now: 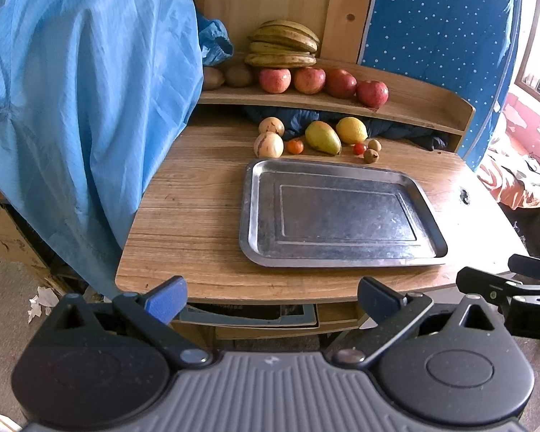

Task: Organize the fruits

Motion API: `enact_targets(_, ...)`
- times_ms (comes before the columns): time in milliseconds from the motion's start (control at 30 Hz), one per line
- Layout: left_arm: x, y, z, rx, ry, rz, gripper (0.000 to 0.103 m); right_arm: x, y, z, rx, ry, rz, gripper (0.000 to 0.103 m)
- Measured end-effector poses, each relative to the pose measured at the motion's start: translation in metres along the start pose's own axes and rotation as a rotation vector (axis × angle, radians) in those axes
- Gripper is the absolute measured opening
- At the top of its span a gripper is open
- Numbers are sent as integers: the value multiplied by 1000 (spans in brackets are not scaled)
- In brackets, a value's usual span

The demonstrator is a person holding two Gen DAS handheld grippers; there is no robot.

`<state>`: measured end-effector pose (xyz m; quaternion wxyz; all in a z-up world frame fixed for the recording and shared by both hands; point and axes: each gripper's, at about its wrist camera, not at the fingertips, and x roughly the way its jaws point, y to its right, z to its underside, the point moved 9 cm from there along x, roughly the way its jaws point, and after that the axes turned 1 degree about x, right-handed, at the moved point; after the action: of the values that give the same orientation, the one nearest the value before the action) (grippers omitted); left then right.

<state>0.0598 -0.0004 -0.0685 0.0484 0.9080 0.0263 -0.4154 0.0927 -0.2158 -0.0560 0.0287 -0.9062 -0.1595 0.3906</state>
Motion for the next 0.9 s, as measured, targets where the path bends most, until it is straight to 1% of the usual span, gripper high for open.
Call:
enact_targets(433,1,0,-1,6,-2,-3,103,1,1,-1,0,-3,1,103)
enact_targets(900,2,9,2,14,-12,-13,103,2,3,-2,3,-11,-7,103)
